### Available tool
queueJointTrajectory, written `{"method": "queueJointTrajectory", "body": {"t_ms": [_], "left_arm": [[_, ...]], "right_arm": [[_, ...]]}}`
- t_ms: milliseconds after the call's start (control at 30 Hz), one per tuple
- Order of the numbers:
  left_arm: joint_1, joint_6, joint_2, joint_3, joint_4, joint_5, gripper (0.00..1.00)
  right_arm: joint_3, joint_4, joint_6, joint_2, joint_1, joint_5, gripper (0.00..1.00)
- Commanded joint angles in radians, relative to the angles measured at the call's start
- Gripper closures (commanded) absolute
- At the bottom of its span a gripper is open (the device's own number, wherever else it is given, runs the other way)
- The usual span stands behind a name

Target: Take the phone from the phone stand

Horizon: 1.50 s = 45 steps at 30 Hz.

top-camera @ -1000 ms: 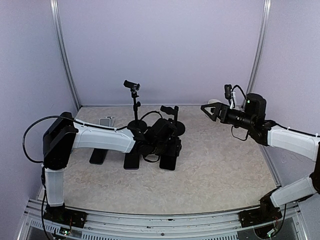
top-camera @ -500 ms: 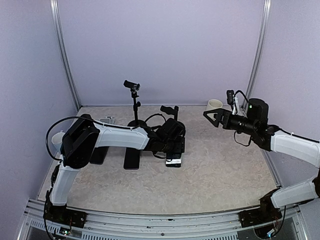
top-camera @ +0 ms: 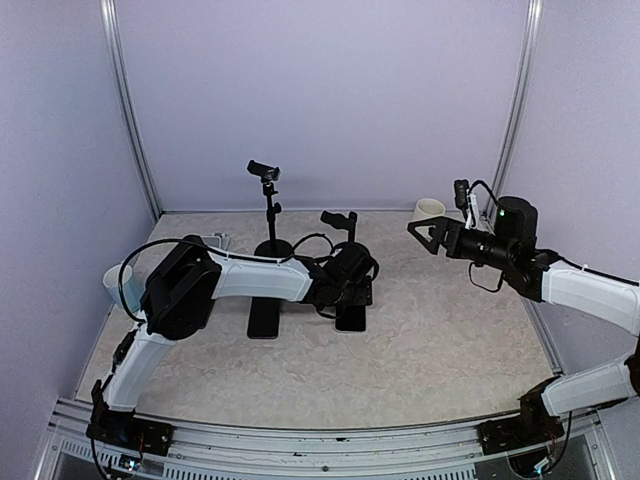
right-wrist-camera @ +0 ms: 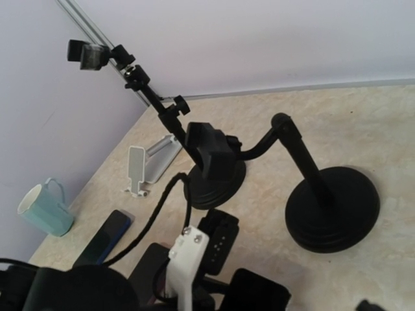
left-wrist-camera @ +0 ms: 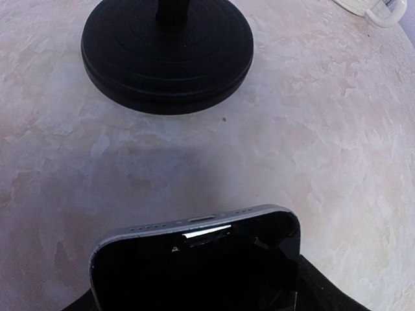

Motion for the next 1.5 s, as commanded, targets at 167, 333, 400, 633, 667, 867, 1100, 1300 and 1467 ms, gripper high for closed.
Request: {"method": "queueJointTrajectory", "body": {"t_ms": [167,333,400,633,667,867,1100,1300,1467], "left_arm": [[-0.004,-0.029,0.064,0.054,-0.074,-0.066,0.43],[-0.014,-0.026,0.049,0.039,-0.089,-0.085,0.37],[-0.017,-0.022,0.038,0.029,-0.085,-0.084,0.35],[-0.025,-0.016,0.017,0.009,-0.089,-0.084,0.27],[-0.025,-0.011,0.013,0.002,-0.083,-0.082,0.26],[-0.017,0.01,-0.012,-0.038,-0.054,-0.067,0.18],[-0.015,0.04,-0.044,-0.061,-0.032,-0.062,0.09],[-0.017,0.094,-0.116,-0.093,0.017,-0.042,0.01],[-0.013,0.172,-0.24,-0.181,0.112,0.004,0.01]], "right_arm": [[-0.016,0.005,-0.002,-0.011,-0.013,0.0,0.0],[-0.016,0.012,0.0,-0.005,-0.013,-0.004,0.0],[-0.017,0.014,0.0,-0.002,-0.013,-0.005,0.0],[-0.028,0.03,0.012,0.0,-0.013,-0.011,0.0],[-0.028,0.03,0.012,-0.001,-0.012,-0.012,0.0],[-0.029,0.033,0.012,-0.004,-0.013,-0.015,0.0],[-0.031,0.037,0.016,-0.004,-0.013,-0.022,0.0],[-0.023,0.029,0.009,-0.002,-0.013,-0.038,0.0],[0.014,-0.04,-0.013,0.011,-0.013,-0.03,0.0]]}}
